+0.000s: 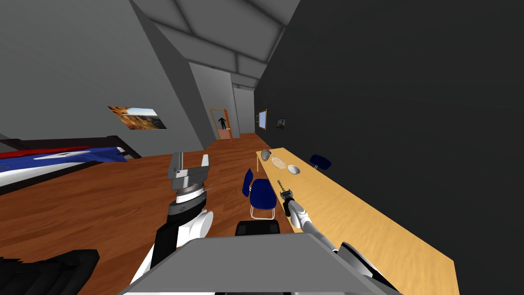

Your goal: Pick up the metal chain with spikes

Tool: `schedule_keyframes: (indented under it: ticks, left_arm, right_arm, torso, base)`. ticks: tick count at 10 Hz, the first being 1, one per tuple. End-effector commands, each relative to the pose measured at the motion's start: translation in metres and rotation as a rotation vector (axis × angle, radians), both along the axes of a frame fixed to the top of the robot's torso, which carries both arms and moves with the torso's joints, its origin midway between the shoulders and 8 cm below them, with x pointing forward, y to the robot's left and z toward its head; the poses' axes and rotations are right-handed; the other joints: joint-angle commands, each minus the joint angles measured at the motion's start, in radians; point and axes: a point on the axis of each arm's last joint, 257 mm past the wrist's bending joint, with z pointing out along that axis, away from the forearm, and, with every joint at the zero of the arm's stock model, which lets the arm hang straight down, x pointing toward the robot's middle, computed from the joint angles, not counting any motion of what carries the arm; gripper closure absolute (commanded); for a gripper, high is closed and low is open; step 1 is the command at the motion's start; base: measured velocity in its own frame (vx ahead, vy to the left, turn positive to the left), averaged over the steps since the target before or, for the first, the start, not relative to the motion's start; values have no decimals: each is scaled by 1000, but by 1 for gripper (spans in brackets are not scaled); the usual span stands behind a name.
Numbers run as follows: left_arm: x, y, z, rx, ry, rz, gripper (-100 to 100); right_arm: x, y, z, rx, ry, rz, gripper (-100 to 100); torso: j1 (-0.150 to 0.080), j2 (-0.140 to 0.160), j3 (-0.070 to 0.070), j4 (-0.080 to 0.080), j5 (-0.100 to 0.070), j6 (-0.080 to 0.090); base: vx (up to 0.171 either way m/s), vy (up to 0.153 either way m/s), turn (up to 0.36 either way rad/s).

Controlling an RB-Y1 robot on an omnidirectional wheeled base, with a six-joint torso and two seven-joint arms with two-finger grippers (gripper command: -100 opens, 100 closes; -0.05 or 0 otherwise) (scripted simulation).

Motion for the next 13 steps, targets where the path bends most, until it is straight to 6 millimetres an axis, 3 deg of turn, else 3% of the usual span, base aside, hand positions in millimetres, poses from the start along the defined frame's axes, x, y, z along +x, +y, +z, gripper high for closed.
schedule_keyframes:
  ticks: [1,5,6,7,13]
  left_arm:
    - [0,0,0,0,0,0,0]
    - [0,0,0,0,0,0,0]
    - [0,0,0,0,0,0,0]
    - [0,0,0,0,0,0,0]
    - [0,0,0,0,0,0,0]
  right_arm:
    - [0,0,0,0,0,0,100]
    - [0,0,0,-1,-1,1,100]
    - [0,0,0,-1,-1,1,0]
    - [4,0,-1,5,12,16,100]
    - [17,1,-2,25,31,66,100]
  torso:
    - [0,0,0,0,0,0]
    - [0,-1,-1,-1,0,0]
    - [0,-1,-1,-1,0,0]
    - [0,-1,-1,-1,0,0]
    - [0,-4,-3,-2,-1,1]
  base:
    - [0,0,0]
    - [0,0,0]
    - [0,0,0]
    - [29,31,-115]
    - [19,39,-115]
